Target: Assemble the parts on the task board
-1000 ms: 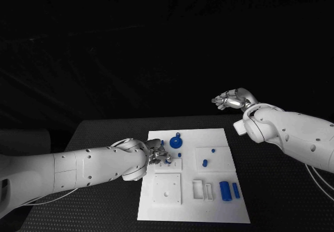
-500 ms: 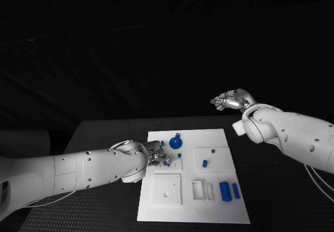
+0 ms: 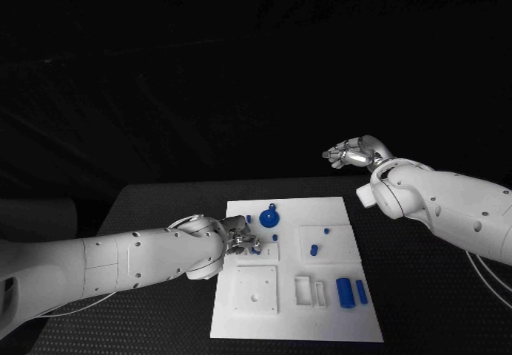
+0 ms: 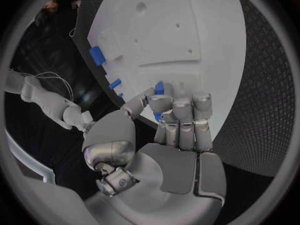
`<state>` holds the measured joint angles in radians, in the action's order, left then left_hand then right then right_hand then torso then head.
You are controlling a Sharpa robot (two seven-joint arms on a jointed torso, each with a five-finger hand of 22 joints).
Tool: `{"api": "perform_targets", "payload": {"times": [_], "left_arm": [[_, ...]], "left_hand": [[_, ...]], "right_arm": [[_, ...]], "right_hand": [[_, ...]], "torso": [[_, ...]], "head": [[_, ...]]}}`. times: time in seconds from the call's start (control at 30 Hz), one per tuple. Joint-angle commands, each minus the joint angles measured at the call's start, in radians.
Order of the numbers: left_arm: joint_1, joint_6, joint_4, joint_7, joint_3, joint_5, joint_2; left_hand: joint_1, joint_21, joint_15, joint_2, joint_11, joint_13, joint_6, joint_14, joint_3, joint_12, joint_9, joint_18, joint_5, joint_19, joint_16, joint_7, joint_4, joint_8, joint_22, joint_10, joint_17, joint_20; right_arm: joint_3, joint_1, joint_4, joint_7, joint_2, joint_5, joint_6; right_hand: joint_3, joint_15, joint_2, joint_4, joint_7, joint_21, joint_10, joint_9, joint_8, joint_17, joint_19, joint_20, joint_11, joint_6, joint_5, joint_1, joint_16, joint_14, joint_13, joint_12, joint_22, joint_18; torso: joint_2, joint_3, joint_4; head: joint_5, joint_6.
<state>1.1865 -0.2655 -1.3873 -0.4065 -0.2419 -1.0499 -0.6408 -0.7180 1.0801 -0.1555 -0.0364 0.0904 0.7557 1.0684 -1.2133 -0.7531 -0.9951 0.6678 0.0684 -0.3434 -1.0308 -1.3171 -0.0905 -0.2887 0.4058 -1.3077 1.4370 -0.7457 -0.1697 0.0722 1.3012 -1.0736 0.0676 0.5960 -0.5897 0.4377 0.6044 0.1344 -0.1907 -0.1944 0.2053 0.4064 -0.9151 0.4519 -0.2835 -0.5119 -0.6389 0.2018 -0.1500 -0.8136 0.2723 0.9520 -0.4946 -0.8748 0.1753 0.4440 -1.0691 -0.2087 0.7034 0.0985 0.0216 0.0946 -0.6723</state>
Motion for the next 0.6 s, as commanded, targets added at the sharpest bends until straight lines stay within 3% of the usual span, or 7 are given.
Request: {"api": "perform_targets", "payload": {"times": [0.03,0.6], "left_arm": [[-0.002,0.01,0.0,0.0,0.0,-0.006,0.004],[-0.011,0.019,0.011,-0.004,0.0,-0.017,0.022]], "left_hand": [[-0.005,0.002,-0.064,-0.008,0.036,-0.001,0.15,-0.058,-0.029,-0.002,0.001,0.006,0.004,0.007,-0.003,0.106,0.025,0.005,-0.016,-0.038,0.002,-0.101],[-0.006,0.003,-0.064,-0.004,0.036,-0.003,0.15,-0.058,-0.03,-0.002,0.001,0.006,0.01,0.006,-0.003,0.106,0.029,0.005,-0.015,-0.037,0.004,-0.101]], "right_arm": [[-0.001,0.0,0.001,0.008,-0.002,0.002,-0.013],[-0.001,0.0,-0.002,0.008,-0.004,0.003,-0.017]], "right_hand": [[-0.006,0.004,0.007,0.002,0.001,-0.006,0.002,-0.001,0.004,0.001,0.006,-0.002,-0.008,0.009,0.007,-0.001,0.007,0.004,-0.002,-0.003,-0.001,0.002],[-0.008,0.005,0.007,0.005,0.001,-0.008,0.003,-0.003,0.004,0.003,0.009,0.0,-0.009,0.01,0.011,-0.004,0.008,0.006,-0.008,-0.004,-0.001,0.001]], "torso": [[0.0,-0.0001,0.0006],[0.0,-0.0001,0.0011]], "head": [[0.0,0.0],[-0.001,-0.003]]}}
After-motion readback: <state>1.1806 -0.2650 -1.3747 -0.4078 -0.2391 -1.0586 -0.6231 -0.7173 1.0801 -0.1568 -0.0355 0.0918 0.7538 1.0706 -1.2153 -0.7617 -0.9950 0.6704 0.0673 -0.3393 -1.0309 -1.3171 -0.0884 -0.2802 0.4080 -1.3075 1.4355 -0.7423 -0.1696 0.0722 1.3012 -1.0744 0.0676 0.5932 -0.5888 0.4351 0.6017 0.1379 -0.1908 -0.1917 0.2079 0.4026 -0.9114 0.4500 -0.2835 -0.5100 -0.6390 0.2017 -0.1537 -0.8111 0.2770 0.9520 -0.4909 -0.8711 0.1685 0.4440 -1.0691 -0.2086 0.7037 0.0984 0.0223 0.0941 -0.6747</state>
